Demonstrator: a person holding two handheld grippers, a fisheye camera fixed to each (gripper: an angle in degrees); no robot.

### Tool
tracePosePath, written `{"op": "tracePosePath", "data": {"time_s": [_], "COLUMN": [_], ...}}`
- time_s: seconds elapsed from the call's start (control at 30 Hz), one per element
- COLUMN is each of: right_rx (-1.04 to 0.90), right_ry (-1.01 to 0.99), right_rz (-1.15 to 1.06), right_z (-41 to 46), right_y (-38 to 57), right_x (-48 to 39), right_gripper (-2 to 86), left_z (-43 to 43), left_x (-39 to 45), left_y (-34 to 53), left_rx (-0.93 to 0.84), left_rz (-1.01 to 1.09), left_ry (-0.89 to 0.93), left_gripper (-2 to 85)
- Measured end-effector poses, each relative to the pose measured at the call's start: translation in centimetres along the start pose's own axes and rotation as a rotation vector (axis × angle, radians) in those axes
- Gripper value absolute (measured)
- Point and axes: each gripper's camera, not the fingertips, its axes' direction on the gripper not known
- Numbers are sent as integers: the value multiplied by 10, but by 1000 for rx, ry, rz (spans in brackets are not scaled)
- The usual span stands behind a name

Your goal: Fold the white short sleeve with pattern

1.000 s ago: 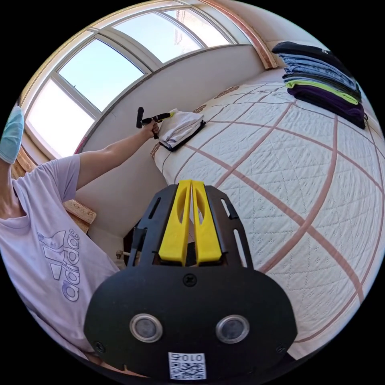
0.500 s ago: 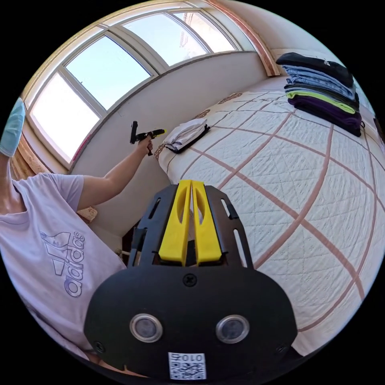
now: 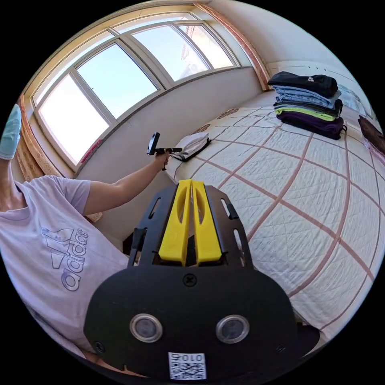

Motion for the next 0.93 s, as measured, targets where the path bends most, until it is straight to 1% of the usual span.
{"op": "tracePosePath", "data": {"time_s": [0.07,0.1,0.13,0.17,0.2,0.27,0.33,0.37,0.43,0.5,0.57,0.63,0.7,0.77,0.8,0.83,0.93], "right_rx": [27,33,46,63,72,118,168,188,208,229,206,207,198,163,154,137,-3], "right_ry": [21,34,68,113,142,287,404,479,578,660,773,865,934,1049,1064,1068,1088], "right_rz": [-22,-29,-39,-51,-59,-111,-103,-98,-94,-103,-123,-123,-123,-138,-132,-117,-107], "right_z": [-19,-25,-36,-47,-53,-78,-96,-106,-116,-123,-125,-125,-122,-106,-101,-90,-51], "right_y": [6,9,15,24,28,48,61,68,73,70,48,22,-12,-63,-76,-102,-161], "right_x": [-15,-19,-26,-31,-33,-42,-42,-39,-29,-13,20,54,93,156,173,210,297], "right_gripper": [25,25,26,27,28,35,46,53,60,65,71,77,94,137,151,179,191], "left_z": [-9,-27,-50,-62,-82,-110,-148,-156,-170,-160,-141,-119,-109,-101,-93,-83,-53], "left_x": [-2,0,8,14,30,58,106,120,176,214,243,269,283,292,294,296,302], "left_y": [16,25,36,42,51,66,99,110,150,168,180,196,204,209,211,211,208], "left_rx": [29,93,194,244,317,379,507,541,609,574,515,497,495,486,494,496,464], "left_rz": [-96,-141,-166,-166,-135,-85,7,28,66,90,105,85,95,109,107,115,155], "left_ry": [20,35,45,52,87,182,394,435,536,591,671,788,822,818,837,867,876], "left_gripper": [87,86,84,83,80,74,57,51,32,22,15,8,5,3,2,1,0]}}
